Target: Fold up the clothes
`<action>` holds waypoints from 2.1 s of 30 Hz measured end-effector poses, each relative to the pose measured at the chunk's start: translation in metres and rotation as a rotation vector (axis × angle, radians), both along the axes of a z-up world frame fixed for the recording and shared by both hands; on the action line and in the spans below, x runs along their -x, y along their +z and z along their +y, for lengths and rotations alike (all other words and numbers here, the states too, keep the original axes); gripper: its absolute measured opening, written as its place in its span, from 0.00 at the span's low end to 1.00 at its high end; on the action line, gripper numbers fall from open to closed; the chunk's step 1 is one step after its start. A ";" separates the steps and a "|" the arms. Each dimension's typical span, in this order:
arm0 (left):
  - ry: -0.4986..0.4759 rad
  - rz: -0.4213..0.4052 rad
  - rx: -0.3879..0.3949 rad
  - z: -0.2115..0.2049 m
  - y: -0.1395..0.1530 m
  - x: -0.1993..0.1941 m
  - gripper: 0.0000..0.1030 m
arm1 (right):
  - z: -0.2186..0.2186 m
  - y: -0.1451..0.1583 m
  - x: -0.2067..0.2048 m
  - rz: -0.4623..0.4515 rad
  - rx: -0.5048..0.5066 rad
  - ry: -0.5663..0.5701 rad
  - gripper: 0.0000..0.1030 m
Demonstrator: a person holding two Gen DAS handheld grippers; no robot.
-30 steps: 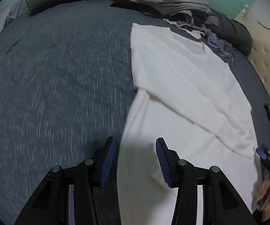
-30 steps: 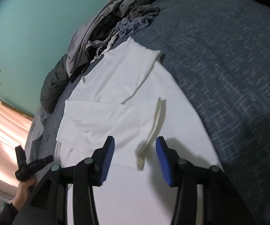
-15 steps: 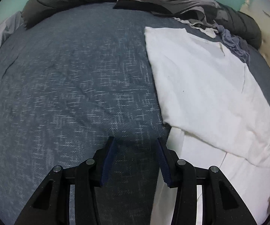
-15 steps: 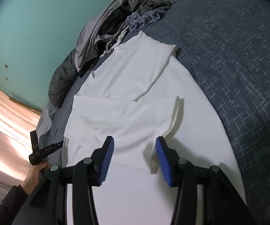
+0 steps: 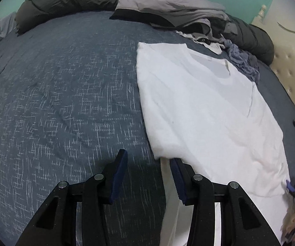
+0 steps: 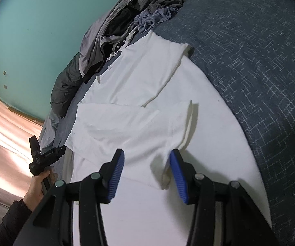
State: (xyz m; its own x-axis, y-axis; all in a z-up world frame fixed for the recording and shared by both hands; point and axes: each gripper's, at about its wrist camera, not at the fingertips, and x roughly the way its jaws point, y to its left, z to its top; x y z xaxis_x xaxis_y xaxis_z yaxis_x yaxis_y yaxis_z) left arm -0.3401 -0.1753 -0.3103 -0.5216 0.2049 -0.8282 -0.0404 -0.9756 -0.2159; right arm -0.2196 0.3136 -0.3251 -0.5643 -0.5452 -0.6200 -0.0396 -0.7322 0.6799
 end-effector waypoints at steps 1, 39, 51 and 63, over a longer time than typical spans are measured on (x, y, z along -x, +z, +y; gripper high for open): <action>0.002 -0.002 -0.005 -0.001 0.000 0.003 0.45 | 0.000 0.000 0.000 0.000 0.000 0.000 0.46; -0.046 -0.001 0.090 -0.020 0.004 -0.001 0.06 | -0.006 -0.006 0.004 -0.022 0.013 0.018 0.46; 0.012 -0.013 -0.106 -0.029 -0.008 0.009 0.09 | -0.008 -0.007 0.004 -0.024 0.004 0.026 0.47; 0.007 -0.009 0.211 -0.025 0.009 0.016 0.00 | -0.010 -0.007 0.004 -0.023 0.007 0.031 0.47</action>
State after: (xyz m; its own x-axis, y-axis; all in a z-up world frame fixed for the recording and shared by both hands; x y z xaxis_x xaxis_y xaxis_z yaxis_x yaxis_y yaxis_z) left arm -0.3566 -0.1998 -0.3014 -0.5152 0.0231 -0.8568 -0.0326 -0.9994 -0.0074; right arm -0.2236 0.3041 -0.3324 -0.5325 -0.5666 -0.6288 -0.0325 -0.7287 0.6840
